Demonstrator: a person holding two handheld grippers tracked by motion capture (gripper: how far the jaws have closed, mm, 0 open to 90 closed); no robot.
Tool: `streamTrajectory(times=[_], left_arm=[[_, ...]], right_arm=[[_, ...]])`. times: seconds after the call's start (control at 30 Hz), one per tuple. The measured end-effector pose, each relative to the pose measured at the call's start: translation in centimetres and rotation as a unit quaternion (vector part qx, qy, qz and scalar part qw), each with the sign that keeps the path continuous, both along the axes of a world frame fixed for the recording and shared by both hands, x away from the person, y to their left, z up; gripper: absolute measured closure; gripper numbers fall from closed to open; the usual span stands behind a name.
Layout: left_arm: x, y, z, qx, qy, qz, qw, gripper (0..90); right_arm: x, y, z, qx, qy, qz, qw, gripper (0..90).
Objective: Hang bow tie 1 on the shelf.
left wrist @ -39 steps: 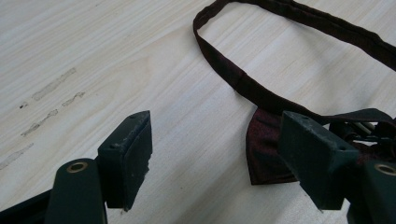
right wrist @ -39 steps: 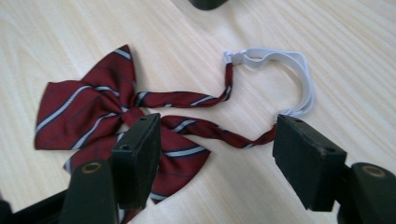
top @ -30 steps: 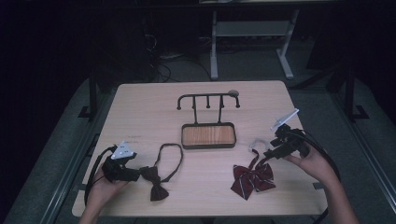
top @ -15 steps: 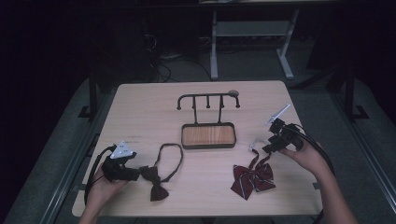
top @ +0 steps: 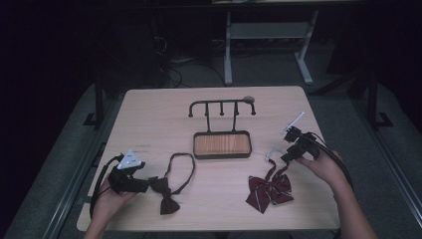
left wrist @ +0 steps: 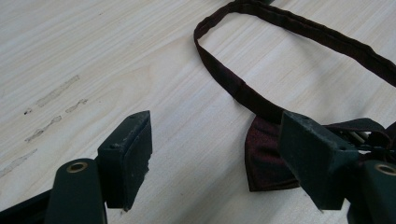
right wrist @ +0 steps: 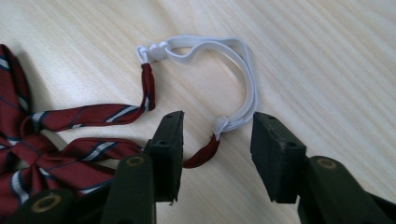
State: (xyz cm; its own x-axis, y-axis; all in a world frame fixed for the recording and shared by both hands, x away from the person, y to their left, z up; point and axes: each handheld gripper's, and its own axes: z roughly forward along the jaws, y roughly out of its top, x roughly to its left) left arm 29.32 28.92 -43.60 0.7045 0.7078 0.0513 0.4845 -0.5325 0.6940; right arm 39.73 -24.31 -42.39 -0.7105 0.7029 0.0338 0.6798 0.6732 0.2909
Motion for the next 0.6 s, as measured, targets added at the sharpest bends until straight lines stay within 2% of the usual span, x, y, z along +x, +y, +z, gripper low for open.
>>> streamTrajectory(times=[0.27, 0.6], left_arm=[[0.0, 0.02, 0.0, -0.001, 0.0, 0.0, 1.0, 26.8], [-0.01, 0.01, 0.02, -0.001, -0.001, 0.0, 1.0, 26.7]], right_arm=[[0.24, 0.15, -0.58, -0.024, 0.009, -0.013, 0.9996, 58.1], [0.45, 0.44, -0.97, -0.037, 0.022, -0.025, 0.9987, 63.8]])
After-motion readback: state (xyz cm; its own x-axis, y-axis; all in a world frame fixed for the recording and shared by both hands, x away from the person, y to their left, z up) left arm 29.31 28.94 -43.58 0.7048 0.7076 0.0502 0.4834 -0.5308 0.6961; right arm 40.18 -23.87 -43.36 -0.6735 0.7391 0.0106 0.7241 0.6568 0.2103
